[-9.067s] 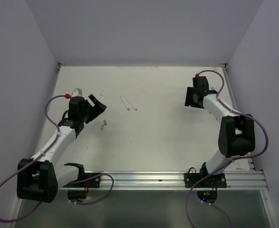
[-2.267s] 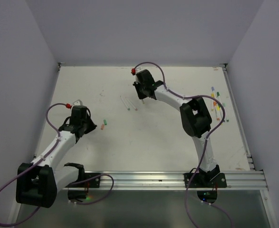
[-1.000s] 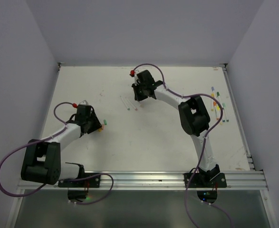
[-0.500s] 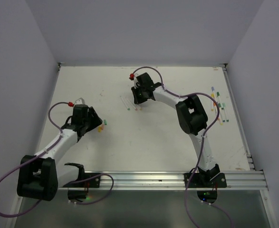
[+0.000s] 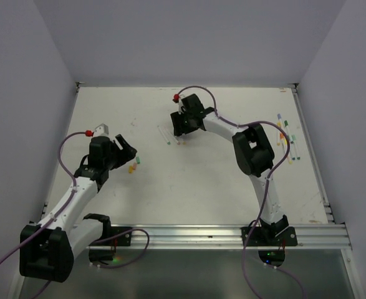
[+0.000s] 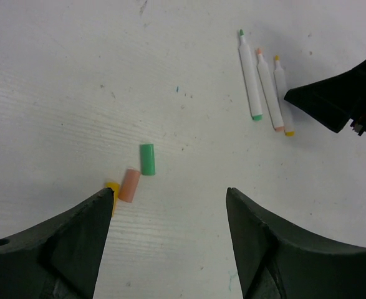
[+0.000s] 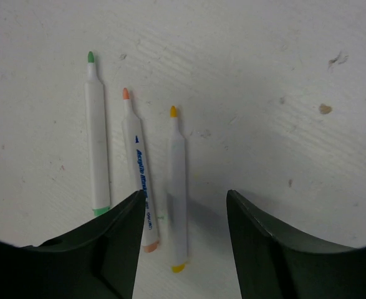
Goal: Open the pen caps
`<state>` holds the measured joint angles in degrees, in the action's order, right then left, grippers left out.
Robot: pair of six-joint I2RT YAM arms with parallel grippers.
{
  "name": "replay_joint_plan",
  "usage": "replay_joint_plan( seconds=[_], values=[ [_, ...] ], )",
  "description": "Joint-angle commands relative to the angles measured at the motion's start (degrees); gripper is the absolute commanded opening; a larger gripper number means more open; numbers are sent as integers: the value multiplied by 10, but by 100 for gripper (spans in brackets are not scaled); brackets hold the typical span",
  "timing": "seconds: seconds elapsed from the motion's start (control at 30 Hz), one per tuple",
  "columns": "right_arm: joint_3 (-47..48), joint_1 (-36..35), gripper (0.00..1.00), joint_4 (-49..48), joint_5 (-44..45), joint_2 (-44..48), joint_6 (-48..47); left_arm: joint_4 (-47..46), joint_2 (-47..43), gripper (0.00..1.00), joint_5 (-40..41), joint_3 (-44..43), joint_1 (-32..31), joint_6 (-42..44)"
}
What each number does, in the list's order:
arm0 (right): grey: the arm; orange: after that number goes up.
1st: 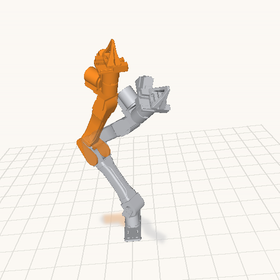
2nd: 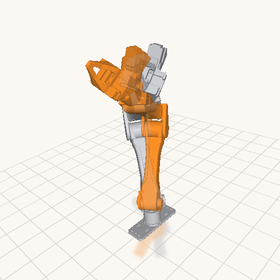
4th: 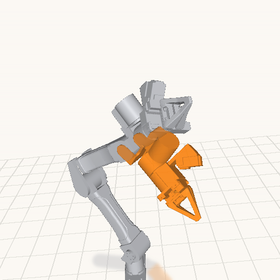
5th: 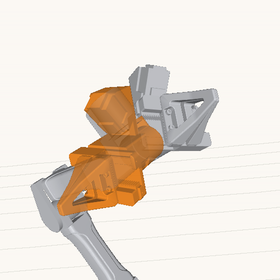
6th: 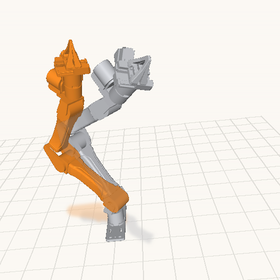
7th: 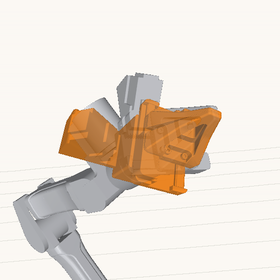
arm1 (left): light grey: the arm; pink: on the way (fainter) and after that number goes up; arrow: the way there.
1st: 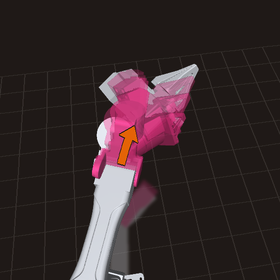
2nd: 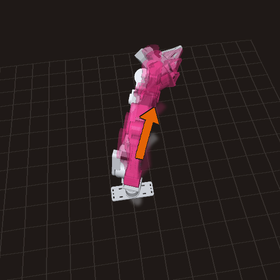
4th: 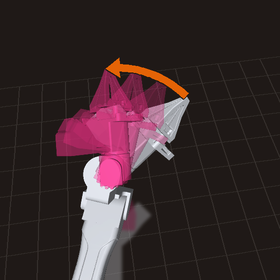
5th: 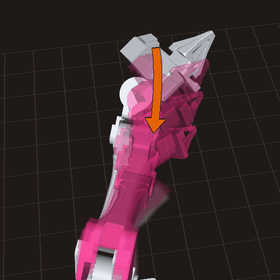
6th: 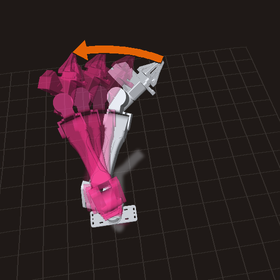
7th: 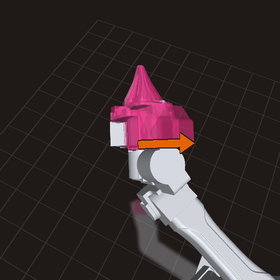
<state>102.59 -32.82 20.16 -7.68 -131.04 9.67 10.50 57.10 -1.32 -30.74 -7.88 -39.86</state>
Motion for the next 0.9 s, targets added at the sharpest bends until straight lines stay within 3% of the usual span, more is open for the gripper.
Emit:
replay_joint_plan(
  seconds=[0.0, 0.27, 0.43, 0.67, 0.87],
  values=[
    [10, 23, 60, -7, 29, 61, 18, -28, -19, 76, -15, -1, 3, 4],
    [-172, 184, 60, -19, 120, 218, 65, -74, -23, 77, -102, 10, 3, 16],
    [-257, 281, 59, 1, 133, 250, 73, -119, -12, 77, -140, 12, 3, 14],
    [-313, 372, 60, -11, 187, 280, 84, -161, 28, 77, -179, 11, 2, 11],
    [-278, 394, 60, 1, 221, 250, 77, -173, 47, 76, -197, 14, 2, 11]
  ],
)
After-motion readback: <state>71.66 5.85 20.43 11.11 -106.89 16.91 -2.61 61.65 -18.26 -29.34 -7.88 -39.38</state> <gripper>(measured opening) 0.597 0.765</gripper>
